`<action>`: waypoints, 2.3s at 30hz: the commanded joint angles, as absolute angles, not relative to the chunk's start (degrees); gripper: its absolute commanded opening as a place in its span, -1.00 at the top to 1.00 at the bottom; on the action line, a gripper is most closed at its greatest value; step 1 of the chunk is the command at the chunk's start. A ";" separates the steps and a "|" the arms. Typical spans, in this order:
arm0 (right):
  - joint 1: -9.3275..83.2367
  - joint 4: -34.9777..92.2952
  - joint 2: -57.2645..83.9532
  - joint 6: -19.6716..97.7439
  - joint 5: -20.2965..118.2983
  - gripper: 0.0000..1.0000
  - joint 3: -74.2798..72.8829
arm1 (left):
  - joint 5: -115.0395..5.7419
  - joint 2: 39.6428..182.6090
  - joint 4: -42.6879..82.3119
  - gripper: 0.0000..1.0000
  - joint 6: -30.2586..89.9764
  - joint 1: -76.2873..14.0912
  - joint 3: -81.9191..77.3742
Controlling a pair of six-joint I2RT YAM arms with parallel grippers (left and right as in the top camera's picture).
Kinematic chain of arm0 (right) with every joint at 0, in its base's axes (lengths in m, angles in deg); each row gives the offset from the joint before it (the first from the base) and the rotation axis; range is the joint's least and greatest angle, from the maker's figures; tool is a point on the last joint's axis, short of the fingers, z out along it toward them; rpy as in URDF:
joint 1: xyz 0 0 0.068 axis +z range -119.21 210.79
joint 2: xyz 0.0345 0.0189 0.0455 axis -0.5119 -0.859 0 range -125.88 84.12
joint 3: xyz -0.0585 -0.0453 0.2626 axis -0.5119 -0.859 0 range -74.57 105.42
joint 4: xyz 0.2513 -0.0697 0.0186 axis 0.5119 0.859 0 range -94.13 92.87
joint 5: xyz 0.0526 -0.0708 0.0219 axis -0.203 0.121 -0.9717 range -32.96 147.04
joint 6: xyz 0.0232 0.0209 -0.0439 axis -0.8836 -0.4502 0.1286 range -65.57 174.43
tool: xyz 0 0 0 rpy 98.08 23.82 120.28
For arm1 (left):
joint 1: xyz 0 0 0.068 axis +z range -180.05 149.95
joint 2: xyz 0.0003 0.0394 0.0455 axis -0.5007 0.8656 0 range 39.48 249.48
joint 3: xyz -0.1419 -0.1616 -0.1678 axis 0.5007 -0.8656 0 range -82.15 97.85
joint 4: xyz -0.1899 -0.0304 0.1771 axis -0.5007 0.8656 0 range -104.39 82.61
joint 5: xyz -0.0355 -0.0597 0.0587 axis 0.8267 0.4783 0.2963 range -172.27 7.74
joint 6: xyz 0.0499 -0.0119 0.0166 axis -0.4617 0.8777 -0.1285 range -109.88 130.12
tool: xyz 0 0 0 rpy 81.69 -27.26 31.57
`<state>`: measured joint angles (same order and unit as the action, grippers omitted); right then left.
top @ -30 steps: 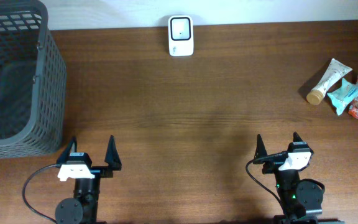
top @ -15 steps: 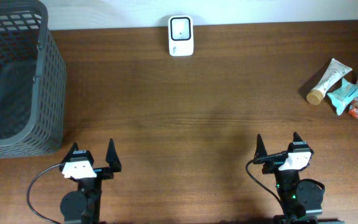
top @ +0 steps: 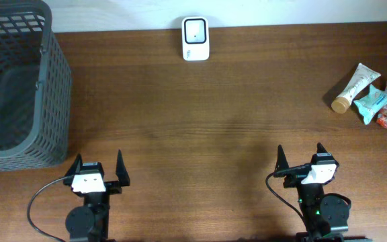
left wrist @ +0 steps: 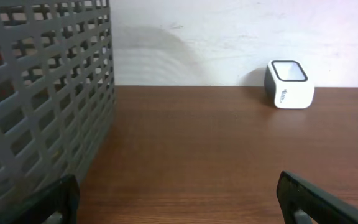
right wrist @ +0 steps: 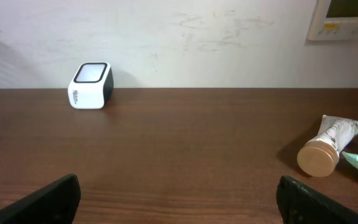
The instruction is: Scan the item barcode
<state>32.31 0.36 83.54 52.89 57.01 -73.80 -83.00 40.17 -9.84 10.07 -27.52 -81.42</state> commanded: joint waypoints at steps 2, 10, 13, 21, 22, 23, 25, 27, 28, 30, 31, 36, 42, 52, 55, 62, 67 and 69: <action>32.00 0.54 83.93 52.48 57.32 -0.97 -74.26 | -83.81 39.77 -9.57 -0.98 9.52 -28.44 -81.68; 32.00 0.54 83.93 52.48 57.32 -0.97 -74.26 | -87.85 39.77 -9.84 -0.98 13.11 -28.40 -81.68; 32.00 0.54 83.93 52.48 57.32 -0.97 -74.26 | -86.73 39.77 -9.73 -0.98 10.48 -28.40 -81.68; 32.00 0.54 83.93 52.48 57.32 -0.97 -74.26 | -86.14 39.77 -9.75 -0.98 10.26 -28.40 -81.68; 32.00 0.56 83.93 52.48 57.30 -0.97 -74.26 | -86.12 39.77 -9.79 -0.98 10.29 -28.40 -81.68; 32.00 0.54 83.93 52.48 57.32 -0.97 -74.26 | -86.14 39.77 -9.86 -0.98 10.29 -28.40 -81.68; 32.00 0.54 83.93 52.46 57.32 -0.97 -74.26 | -86.14 39.77 -9.84 -0.98 10.29 -28.40 -81.68; 32.00 0.54 83.93 52.48 57.32 -0.97 -74.26 | -86.14 39.77 -9.84 -0.98 10.29 -28.40 -81.68; 32.00 0.54 83.93 52.48 57.32 -0.97 -74.26 | -86.14 39.77 -9.84 -0.98 10.29 -28.40 -81.68; 32.00 0.54 83.93 52.48 57.32 -0.97 -74.26 | -86.14 39.77 -9.84 -0.98 10.29 -28.40 -81.68; 32.00 0.54 83.93 52.48 57.32 -0.97 -74.26 | -86.14 39.77 -9.84 -0.98 10.26 -28.40 -81.68; 32.00 0.56 83.93 52.48 57.32 -0.97 -74.26 | -86.14 39.77 -9.84 -0.98 10.29 -28.40 -81.68; 32.00 0.54 83.93 52.46 57.32 -0.97 -74.26 | -86.14 39.77 -9.84 -0.98 10.29 -28.40 -81.68; 32.00 0.54 83.93 52.48 57.32 -0.97 -74.26 | -86.14 39.77 -9.84 -0.98 10.29 -28.40 -81.68; 32.00 0.54 83.93 52.48 57.30 -0.97 -74.26 | -86.14 39.77 -9.84 -0.98 10.29 -28.40 -81.68; 32.00 0.54 83.93 52.48 57.32 -0.97 -74.26 | -86.14 39.77 -9.84 -0.98 10.29 -28.40 -81.68; 32.00 0.54 83.93 52.48 57.32 -0.97 -74.26 | -86.14 39.77 -9.84 -0.98 10.29 -28.40 -81.68; 32.00 0.54 83.93 52.48 57.32 -0.97 -74.26 | -86.14 39.77 -9.84 -0.98 10.29 -28.40 -81.68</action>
